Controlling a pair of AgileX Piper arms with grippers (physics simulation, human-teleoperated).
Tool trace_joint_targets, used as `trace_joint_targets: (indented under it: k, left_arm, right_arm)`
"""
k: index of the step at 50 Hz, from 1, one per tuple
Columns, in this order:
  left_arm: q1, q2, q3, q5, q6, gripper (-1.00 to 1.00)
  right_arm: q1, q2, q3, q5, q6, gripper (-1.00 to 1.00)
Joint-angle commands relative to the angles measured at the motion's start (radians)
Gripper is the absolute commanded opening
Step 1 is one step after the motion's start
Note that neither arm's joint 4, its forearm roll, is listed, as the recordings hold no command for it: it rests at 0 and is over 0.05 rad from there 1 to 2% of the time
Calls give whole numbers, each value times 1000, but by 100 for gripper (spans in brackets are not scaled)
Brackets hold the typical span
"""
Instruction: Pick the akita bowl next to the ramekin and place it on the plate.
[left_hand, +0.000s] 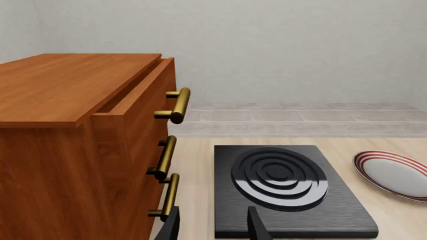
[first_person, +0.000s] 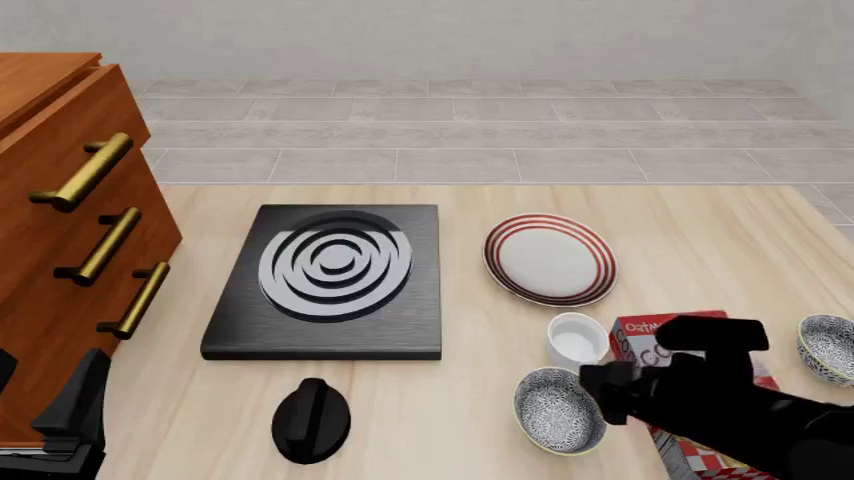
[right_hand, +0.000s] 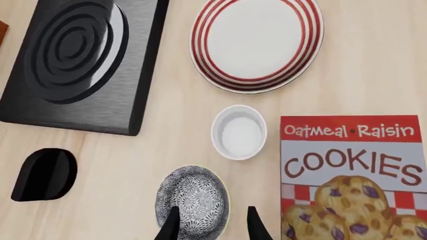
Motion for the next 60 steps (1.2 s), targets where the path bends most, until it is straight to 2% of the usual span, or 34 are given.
trace_joint_targets:
  k: [1, 24, 60]
  left_arm:
    - [0, 0, 0, 0, 0, 100]
    - [0, 0, 0, 0, 0, 100]
    - [0, 0, 0, 0, 0, 100]
  right_arm:
    - [2, 43, 13, -54, 12, 100]
    - [-2, 126, 36, -144, 10, 100]
    - [7, 210, 64, -235, 23, 100]
